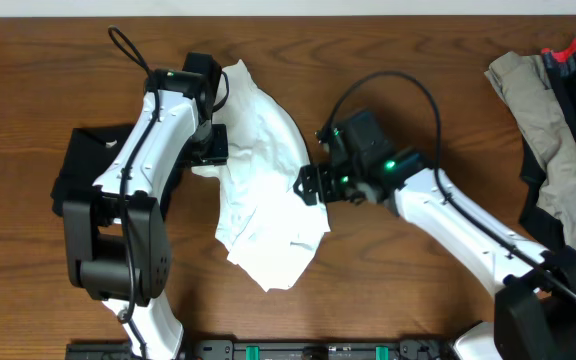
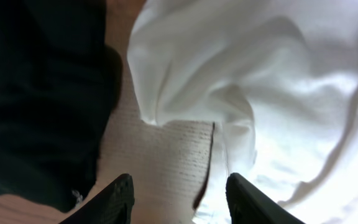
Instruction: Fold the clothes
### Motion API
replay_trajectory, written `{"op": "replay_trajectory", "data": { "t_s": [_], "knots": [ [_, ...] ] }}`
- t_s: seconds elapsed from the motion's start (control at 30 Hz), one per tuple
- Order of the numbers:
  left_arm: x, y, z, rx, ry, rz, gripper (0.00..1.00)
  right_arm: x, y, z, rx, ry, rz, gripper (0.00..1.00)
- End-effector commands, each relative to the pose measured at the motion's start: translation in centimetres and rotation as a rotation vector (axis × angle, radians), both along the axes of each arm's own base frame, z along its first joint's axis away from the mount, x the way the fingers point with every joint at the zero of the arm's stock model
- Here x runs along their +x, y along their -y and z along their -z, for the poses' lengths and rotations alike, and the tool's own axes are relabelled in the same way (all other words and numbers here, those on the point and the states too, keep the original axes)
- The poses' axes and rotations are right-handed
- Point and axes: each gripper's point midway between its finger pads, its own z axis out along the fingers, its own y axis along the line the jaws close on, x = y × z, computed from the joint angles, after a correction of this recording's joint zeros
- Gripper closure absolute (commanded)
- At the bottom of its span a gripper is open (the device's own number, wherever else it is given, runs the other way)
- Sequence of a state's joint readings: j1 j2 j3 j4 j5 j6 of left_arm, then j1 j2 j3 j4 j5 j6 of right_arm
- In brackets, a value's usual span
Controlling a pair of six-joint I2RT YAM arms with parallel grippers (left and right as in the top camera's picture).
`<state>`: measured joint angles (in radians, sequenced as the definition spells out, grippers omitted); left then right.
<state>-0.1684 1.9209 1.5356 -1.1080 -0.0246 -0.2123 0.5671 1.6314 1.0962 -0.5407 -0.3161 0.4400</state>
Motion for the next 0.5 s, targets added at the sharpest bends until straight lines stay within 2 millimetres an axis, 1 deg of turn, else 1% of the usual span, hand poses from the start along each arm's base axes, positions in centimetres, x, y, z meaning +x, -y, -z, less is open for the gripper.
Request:
{"op": "replay_trajectory", "data": {
  "t_s": [0.0,0.07,0.13,0.17,0.23,0.3,0.33,0.43,0.47],
  "knots": [
    [-0.1,0.8,-1.7,-0.054,0.032,-0.002,0.48,-0.3,-0.2,1.4,-0.014,0.006,0.085,0.16],
    [-0.3,1.1,-2.2,-0.077,0.039,-0.001,0.48,-0.2,-0.9,1.7,0.004,0.040,0.072,0.19],
    [-0.3,1.2,-2.7,-0.080,0.053,-0.001,0.48,-0.1,-1.2,1.9,0.013,0.065,0.071,0.24],
    [-0.3,1.2,-2.9,-0.081,0.059,-0.001,0.48,0.0,-1.2,2.0,0.013,0.074,0.073,0.25],
    [-0.2,1.2,-3.4,-0.084,0.074,0.000,0.48,0.2,-0.5,2.5,-0.017,0.081,0.100,0.26],
    [-0.3,1.2,-3.9,-0.086,0.089,0.000,0.48,0.3,0.3,3.3,-0.056,0.077,0.131,0.25],
    [-0.3,1.1,-4.2,-0.088,0.097,0.001,0.47,0.1,0.4,3.8,-0.065,0.065,0.133,0.25],
    [-0.3,1.1,-5.0,-0.092,0.120,0.002,0.48,-0.1,0.2,5.3,-0.075,0.029,0.136,0.26],
    [-0.3,1.1,-5.3,-0.093,0.130,0.001,0.47,-0.1,-0.2,5.8,-0.062,0.015,0.128,0.28]
  ]
}}
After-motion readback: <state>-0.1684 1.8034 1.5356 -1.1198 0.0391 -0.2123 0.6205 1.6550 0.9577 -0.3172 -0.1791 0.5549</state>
